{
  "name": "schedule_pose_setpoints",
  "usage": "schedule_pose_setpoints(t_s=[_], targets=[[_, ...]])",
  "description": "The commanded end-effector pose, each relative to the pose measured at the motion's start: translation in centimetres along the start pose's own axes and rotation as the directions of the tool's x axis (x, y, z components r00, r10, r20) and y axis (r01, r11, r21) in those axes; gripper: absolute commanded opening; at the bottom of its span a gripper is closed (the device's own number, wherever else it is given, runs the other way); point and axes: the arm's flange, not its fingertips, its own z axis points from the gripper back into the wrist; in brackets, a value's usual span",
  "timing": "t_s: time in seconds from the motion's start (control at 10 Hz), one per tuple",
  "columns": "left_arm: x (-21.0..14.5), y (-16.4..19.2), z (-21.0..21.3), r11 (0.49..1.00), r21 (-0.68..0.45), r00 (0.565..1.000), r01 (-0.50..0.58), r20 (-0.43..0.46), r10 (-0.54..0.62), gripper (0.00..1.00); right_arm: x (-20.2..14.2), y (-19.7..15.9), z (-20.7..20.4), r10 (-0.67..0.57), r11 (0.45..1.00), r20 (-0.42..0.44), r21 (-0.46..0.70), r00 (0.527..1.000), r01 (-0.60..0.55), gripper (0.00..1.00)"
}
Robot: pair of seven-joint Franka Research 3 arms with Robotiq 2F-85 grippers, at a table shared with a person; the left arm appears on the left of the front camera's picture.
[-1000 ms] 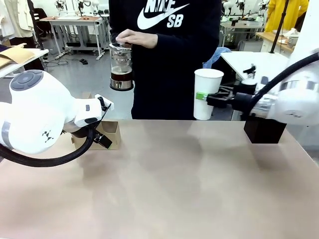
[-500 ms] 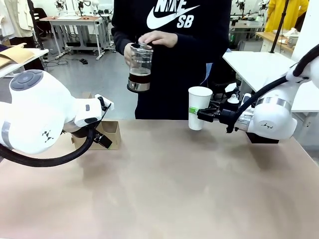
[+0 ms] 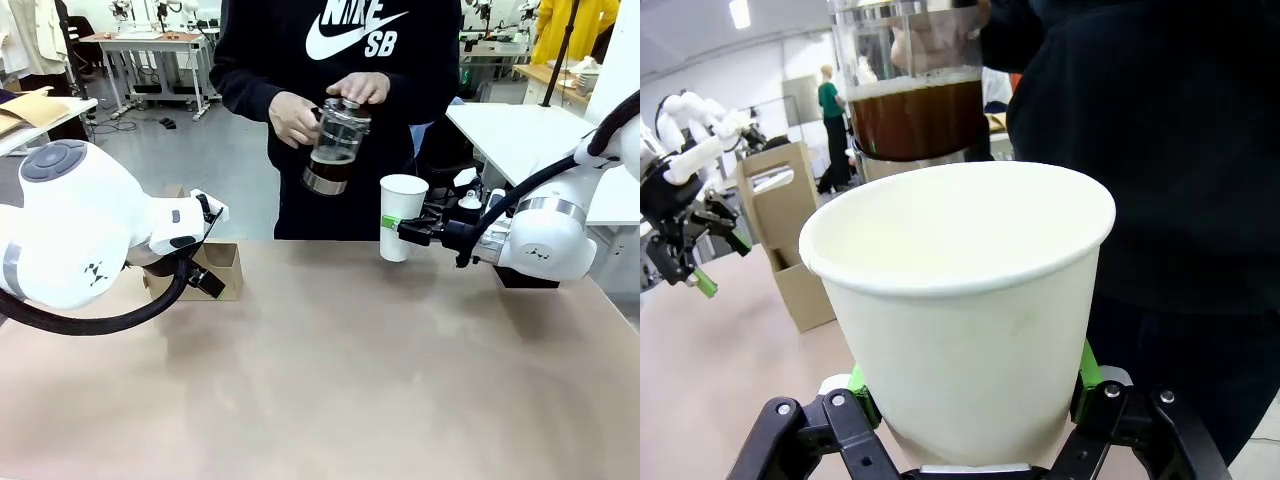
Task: Pour a drink into a cup and package it in a carrier.
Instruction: When a person places the Paper Cup Lid on the 600 ml Paper Cup , lift the 600 ml Paper Cup.
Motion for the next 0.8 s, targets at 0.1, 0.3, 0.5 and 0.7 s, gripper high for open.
schedule_pose_setpoints(t_s=[0.1,0.3,0.5,0.7], targets=[[-0.03,0.1,0.03,1.0,-0.001,1.0,-0.003,0.001,0.003,1.0,-0.02,0.26,-0.19,-0.004,1.0,-0.006,-0.005,1.0,0.003,0.81],[-0.03,0.1,0.03,1.0,-0.001,1.0,-0.003,0.001,0.003,1.0,-0.02,0.26,-0.19,-0.004,1.0,-0.006,-0.005,1.0,0.003,0.81],[-0.03,0.1,0.03,1.0,-0.001,1.0,-0.003,0.001,0.003,1.0,-0.02,0.26,-0.19,-0.004,1.0,-0.006,-0.005,1.0,0.003,0.81],[-0.03,0.1,0.03,1.0,-0.001,1.0,-0.003,0.001,0.003,1.0,-0.02,0.26,-0.19,-0.004,1.0,-0.006,-0.005,1.0,0.003,0.81]])
